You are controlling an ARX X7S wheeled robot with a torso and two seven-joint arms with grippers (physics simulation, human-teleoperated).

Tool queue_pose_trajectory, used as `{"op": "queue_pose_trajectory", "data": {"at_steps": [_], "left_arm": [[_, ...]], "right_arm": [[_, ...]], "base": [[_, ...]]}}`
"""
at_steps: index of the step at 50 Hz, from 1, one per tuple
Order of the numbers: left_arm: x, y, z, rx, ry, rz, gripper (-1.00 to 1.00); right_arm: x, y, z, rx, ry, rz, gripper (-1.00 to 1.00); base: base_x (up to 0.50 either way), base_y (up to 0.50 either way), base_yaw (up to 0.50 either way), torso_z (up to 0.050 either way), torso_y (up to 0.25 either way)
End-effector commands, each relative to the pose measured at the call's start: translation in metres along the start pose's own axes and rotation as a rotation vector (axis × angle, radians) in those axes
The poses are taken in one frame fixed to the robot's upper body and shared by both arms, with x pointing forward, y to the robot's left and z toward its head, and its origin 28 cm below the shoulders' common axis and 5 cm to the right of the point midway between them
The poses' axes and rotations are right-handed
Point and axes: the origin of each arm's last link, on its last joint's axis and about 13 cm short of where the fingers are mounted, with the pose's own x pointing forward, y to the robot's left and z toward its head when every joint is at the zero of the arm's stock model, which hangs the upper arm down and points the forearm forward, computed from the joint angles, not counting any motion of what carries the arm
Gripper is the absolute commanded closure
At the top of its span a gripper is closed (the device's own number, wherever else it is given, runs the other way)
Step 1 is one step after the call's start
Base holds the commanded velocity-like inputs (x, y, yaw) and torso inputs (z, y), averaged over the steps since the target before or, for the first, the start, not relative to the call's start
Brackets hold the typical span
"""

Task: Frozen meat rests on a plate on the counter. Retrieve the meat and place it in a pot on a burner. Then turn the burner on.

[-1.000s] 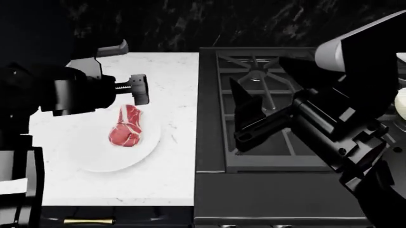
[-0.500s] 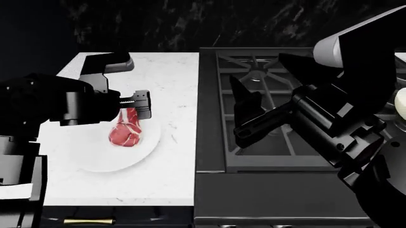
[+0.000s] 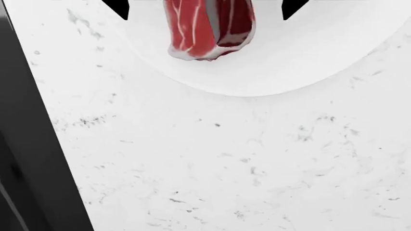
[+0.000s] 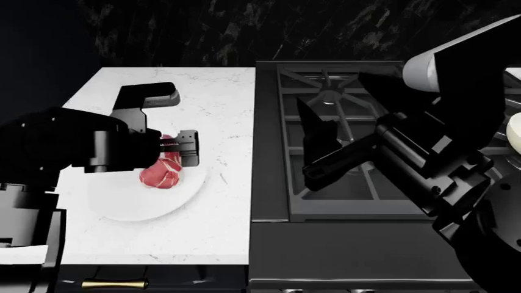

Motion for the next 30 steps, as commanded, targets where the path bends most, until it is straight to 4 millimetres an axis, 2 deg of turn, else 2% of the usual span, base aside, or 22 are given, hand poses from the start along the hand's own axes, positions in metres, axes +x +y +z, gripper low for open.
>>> {"op": "queue_pose_trajectory", "data": {"at_steps": [1,18,19,30], "left_arm": [[0.007,-0.002,-0.003,0.006,0.024,-0.004,-1.0],[0.011,-0.003,-0.003,0.025,0.035,-0.005,-1.0],[0.01,-0.003,-0.002,0.038,0.024,-0.001,1.0],[-0.007,-0.003,0.008,0.048,-0.056,0.03,1.0]], "right_arm": [[0.002,-0.002,-0.004,0.008,0.006,-0.002,-1.0],[0.004,-0.005,-0.008,0.019,0.01,-0.004,-1.0],[0.003,-0.005,-0.008,0.02,0.009,-0.005,-1.0],[-0.004,-0.002,-0.002,0.016,-0.013,-0.009,-1.0]], "base": [[0.0,0.0,0.0,0.0,0.0],[0.0,0.0,0.0,0.0,0.0],[0.0,0.0,0.0,0.0,0.0],[0.0,0.0,0.0,0.0,0.001]]}}
